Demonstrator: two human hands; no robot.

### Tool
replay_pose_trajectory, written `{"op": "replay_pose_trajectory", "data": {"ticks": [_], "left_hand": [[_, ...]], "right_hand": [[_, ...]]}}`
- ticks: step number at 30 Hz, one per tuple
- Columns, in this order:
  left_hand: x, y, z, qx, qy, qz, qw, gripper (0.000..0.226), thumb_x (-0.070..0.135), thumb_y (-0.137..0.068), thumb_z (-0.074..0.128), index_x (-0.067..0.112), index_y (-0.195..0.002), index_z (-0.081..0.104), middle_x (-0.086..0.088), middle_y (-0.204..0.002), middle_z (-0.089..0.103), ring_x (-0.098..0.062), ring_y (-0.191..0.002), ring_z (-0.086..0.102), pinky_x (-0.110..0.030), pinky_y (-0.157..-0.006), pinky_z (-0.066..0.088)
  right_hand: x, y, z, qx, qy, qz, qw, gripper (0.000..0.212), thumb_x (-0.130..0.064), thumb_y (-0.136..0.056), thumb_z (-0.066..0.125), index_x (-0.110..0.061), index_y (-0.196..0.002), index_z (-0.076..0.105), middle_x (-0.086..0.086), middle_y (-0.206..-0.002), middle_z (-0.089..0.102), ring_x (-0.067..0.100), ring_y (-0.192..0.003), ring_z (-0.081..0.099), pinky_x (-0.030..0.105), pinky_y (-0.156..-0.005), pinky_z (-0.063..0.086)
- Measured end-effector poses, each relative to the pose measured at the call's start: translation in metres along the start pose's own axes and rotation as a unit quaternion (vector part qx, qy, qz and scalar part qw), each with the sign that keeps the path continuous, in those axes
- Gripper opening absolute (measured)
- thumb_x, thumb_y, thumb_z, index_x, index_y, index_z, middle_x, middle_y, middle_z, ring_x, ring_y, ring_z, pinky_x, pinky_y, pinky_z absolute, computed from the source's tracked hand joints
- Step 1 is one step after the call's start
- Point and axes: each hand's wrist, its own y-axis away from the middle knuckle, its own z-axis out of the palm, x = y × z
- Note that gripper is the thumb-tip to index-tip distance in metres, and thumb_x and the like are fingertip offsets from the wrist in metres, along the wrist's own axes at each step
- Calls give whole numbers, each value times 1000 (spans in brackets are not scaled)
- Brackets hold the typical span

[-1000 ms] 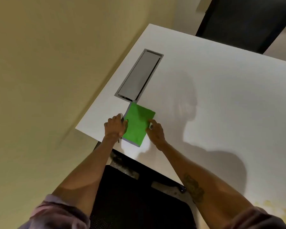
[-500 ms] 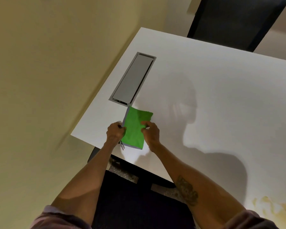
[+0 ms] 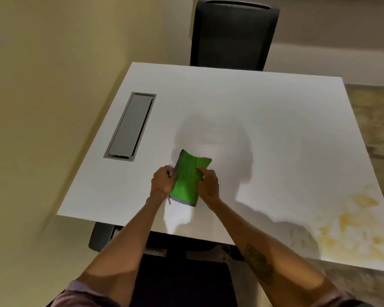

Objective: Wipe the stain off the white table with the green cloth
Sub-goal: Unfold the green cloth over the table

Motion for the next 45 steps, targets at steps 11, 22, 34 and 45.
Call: {"op": "replay_pose_trajectory", "data": {"ticks": [11, 22, 34, 45], "left_hand": [[103, 57, 125, -77, -20, 88, 993, 20, 18, -90, 64, 13, -108, 71, -4, -108, 72, -26, -99, 66, -30, -81, 47], [152, 133, 241, -181, -33, 109, 977, 26, 29, -84, 61, 18, -107, 68, 2, -104, 72, -22, -95, 66, -30, -78, 46], [121, 167, 299, -204, -81, 117, 969, 25, 31, -86, 70, 31, -74, 48, 9, -80, 65, -15, -75, 60, -27, -61, 39], [89, 161, 301, -215, -77, 148, 962, 27, 38, -87, 69, 32, -73, 48, 14, -67, 56, -6, -66, 54, -31, -65, 42]], "right_hand": [[104, 28, -135, 138, -41, 60, 988, 44, 1, -89, 49, -11, -130, 58, 13, -128, 53, 29, -116, 56, 35, -96, 45], [219, 79, -224, 224, -54, 76, 970, 40, 3, -90, 47, -12, -125, 60, 8, -130, 54, 27, -115, 56, 31, -90, 46], [291, 114, -228, 230, 24, 48, 972, 41, -3, -91, 47, -17, -128, 58, 0, -132, 51, 22, -116, 49, 38, -93, 49], [308, 120, -211, 241, 25, 53, 969, 39, -2, -93, 50, -13, -130, 58, 3, -132, 51, 22, -117, 47, 31, -89, 47]]}}
